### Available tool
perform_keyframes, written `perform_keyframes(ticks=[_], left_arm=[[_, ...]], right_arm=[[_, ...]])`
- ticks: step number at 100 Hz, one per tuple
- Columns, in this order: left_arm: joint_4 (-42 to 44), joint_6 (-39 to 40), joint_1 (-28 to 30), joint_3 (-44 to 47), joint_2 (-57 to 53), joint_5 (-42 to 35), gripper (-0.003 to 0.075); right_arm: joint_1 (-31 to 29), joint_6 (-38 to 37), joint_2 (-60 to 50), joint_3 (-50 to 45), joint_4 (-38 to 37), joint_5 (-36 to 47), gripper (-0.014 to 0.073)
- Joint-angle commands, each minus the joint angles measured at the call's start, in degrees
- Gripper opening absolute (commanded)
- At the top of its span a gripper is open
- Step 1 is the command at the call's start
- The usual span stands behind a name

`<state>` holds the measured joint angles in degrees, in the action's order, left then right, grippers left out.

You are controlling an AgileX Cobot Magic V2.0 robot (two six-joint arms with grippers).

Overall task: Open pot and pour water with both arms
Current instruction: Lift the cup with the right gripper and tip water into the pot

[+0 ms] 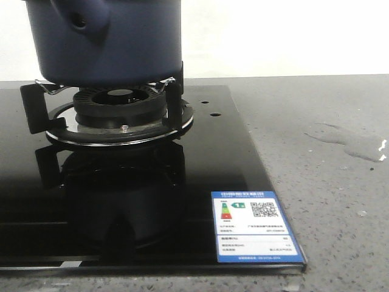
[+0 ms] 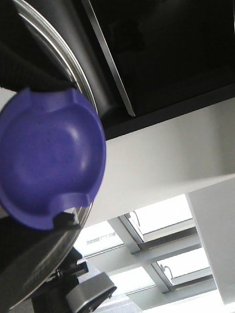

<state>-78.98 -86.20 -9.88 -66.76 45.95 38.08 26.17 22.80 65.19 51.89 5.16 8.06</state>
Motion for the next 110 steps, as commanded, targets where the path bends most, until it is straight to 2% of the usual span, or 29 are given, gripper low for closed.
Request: perform_keyframes(ticks=[1,14,39,63,110], left_arm=[[-3.7,2.3,-0.5,-1.9,-0.4,-2.8,0.0283],[-3.7,4.5,-0.5,-1.9,-0.4,-2.8,0.0283],[-3.7,4.5,-0.5,-1.9,-0.4,-2.8,0.0283],[-3.7,4.6,-0.5,-1.9,-0.4,-2.5,0.0283],[-5.3,4.7,-0.5,-1.9,-0.4,0.7,0.0283]], right_arm=[[1.3,0.0,1.5,8.1,-4.6,-0.6,0.0256],[3.9,0.0,7.0,16.3,-9.8,-5.8,0.0256],[9.2,0.0,15.7,24.3,-27.0,-5.9,0.0256],[11.3,0.0,20.5,26.1,-39.5,-5.0,0.0256],[11.1,0.0,22.9,27.8,-55.8,-5.0,0.0256]])
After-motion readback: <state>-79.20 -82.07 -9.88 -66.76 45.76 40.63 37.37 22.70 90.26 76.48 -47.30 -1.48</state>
